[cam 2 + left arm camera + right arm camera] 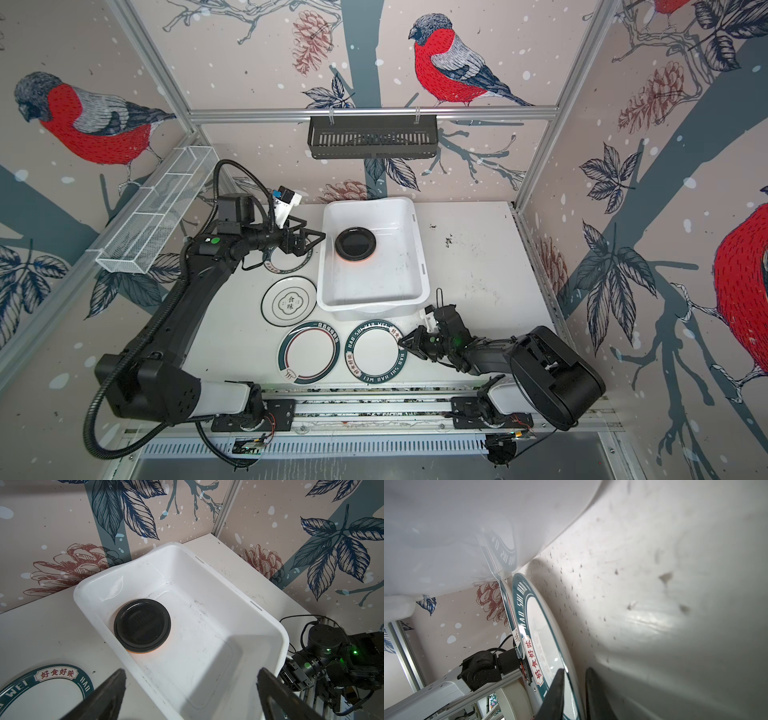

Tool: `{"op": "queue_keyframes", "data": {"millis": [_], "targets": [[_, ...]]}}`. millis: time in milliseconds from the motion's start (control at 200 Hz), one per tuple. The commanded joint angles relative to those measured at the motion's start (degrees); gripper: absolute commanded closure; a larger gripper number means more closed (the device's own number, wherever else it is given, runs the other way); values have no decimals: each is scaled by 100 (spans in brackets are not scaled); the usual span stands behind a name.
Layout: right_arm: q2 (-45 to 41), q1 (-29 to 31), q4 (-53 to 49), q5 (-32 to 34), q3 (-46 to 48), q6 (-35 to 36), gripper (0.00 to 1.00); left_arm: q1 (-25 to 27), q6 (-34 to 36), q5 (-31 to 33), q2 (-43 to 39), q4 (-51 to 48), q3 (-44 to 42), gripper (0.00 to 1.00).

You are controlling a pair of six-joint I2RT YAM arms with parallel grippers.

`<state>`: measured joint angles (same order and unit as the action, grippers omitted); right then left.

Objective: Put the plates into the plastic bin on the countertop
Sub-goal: 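Close the right gripper on the green-rimmed plate's rim and tilt it up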

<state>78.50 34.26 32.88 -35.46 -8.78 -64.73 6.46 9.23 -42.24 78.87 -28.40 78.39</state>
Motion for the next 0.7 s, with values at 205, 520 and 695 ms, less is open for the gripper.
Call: {"op": "queue_keyframes", "data": {"millis": [205,520,695], "targets": [[76,37,-132,319,94,-137,87,-4,35,-144,-65,161,-9,2],[-433,-16,-739,565,21,140,96,-4,-5,-127,-122,186,-19,2],[-644,-16,-894,471,-35,264,97,-2,-26,-127,-148,199,-36,3]]}}
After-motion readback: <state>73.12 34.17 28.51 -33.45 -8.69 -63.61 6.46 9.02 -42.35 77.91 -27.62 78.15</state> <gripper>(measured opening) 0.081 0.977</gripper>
